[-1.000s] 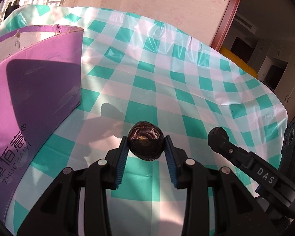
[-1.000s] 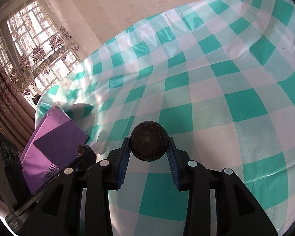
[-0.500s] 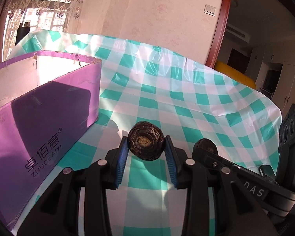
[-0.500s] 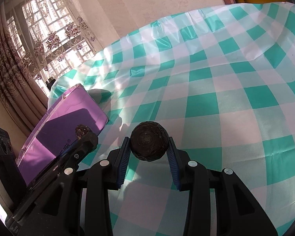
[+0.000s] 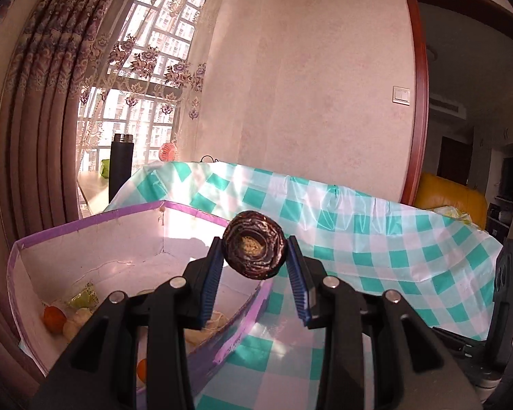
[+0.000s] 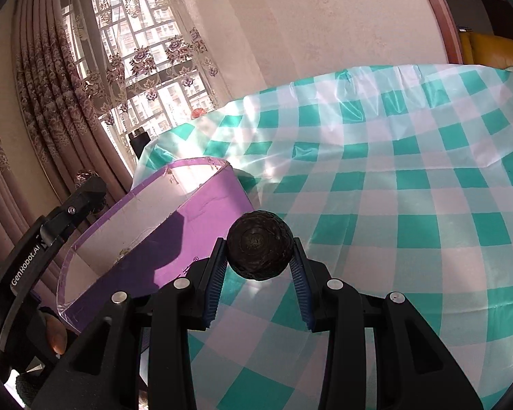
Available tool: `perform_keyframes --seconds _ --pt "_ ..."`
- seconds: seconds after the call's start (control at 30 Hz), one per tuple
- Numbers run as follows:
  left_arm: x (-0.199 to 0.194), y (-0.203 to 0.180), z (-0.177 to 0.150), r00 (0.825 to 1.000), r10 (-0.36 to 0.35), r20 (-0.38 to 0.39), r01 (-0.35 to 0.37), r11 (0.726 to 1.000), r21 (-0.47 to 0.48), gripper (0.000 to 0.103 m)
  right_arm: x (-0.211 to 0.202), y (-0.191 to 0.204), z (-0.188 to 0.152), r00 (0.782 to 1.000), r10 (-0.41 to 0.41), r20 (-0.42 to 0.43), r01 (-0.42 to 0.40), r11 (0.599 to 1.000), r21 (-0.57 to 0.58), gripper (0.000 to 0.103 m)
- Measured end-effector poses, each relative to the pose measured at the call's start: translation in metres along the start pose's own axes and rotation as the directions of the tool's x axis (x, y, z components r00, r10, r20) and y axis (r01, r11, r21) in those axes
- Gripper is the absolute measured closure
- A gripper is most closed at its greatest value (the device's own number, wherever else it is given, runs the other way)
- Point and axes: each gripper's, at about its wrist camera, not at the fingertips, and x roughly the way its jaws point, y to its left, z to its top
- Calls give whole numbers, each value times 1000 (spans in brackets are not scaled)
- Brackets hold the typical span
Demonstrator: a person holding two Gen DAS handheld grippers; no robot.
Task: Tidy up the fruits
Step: 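Lift and carry both dark fruits over the purple-rimmed box with both grippers, then open both grippers to drop the dark fruits into the box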
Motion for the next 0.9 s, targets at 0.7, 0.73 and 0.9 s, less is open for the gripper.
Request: perform_keyframes --seconds 0.7,0.73,0.9 --pt "57 164 2 843 277 -461 -281 958 61 66 111 162 27 964 -73 -255 -36 916 -399 65" --pt "59 167 0 833 285 -475 -284 956 76 66 119 167 24 953 -96 -286 -35 905 -423 65" --pt "69 168 -5 790 341 -509 -299 940 165 65 149 184 8 906 -189 -378 -32 860 -509 65"
